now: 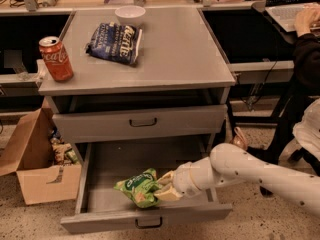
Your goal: Place green rice chip bag into middle drawer
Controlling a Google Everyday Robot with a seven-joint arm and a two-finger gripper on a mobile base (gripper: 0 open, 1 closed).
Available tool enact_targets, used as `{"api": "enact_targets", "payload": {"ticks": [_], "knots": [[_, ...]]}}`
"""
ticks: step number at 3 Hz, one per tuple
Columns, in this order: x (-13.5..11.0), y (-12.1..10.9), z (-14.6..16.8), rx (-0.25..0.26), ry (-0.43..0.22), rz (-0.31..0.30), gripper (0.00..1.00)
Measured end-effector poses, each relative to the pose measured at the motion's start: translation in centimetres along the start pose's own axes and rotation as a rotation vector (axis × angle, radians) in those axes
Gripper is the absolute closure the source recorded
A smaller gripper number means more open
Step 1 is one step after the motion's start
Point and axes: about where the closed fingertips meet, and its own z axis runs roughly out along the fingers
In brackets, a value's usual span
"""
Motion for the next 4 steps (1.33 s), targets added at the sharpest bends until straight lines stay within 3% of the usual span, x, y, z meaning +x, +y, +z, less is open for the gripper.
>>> {"api": "enact_targets", "payload": {"ticks": [1,2,3,4], "knots": [[1.2,-3.8,3.1,0.106,-0.087,0.114,1.00],[1.9,-9.1,4.1,0.246,-0.145,0.176,1.00],[2.5,-13.0,5.3,0.297,-0.172,0.203,1.00],[2.5,-13.9,5.4,0.307,-0.180,0.207,0.84]]}}
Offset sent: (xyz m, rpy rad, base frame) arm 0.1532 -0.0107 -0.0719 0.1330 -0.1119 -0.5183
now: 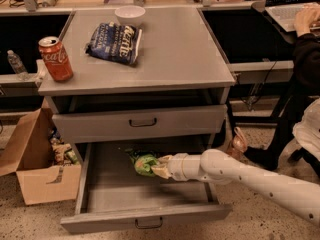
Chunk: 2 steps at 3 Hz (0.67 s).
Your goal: Place green rice chip bag into middle drawer
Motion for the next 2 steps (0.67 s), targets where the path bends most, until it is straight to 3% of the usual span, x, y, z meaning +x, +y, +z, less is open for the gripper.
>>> {"api": "enact_targets", "payload": {"ticks": [2], "knots": [[0.00,0.00,0.00,0.000,0.000,0.000,0.37]]}}
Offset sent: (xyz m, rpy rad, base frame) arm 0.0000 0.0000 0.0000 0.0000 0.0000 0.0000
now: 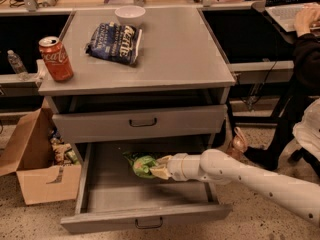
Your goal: Place green rice chip bag into middle drawer
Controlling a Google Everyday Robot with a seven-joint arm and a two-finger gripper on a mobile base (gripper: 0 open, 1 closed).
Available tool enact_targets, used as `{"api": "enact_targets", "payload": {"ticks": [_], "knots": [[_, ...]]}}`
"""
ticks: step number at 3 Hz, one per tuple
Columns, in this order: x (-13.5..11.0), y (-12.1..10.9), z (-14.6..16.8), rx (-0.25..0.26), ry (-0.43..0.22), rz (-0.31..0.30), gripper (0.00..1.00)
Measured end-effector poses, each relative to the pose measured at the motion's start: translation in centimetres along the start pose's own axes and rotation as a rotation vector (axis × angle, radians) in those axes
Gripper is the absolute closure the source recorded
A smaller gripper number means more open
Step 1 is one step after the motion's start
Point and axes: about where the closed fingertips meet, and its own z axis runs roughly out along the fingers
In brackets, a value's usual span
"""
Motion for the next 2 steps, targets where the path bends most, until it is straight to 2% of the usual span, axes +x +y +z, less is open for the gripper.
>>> {"api": "enact_targets", "payload": {"ticks": [1,2], "knots": [[0.00,0.00,0.00,0.000,0.000,0.000,0.15],[0.00,0.00,0.00,0.000,0.000,0.000,0.00]]}}
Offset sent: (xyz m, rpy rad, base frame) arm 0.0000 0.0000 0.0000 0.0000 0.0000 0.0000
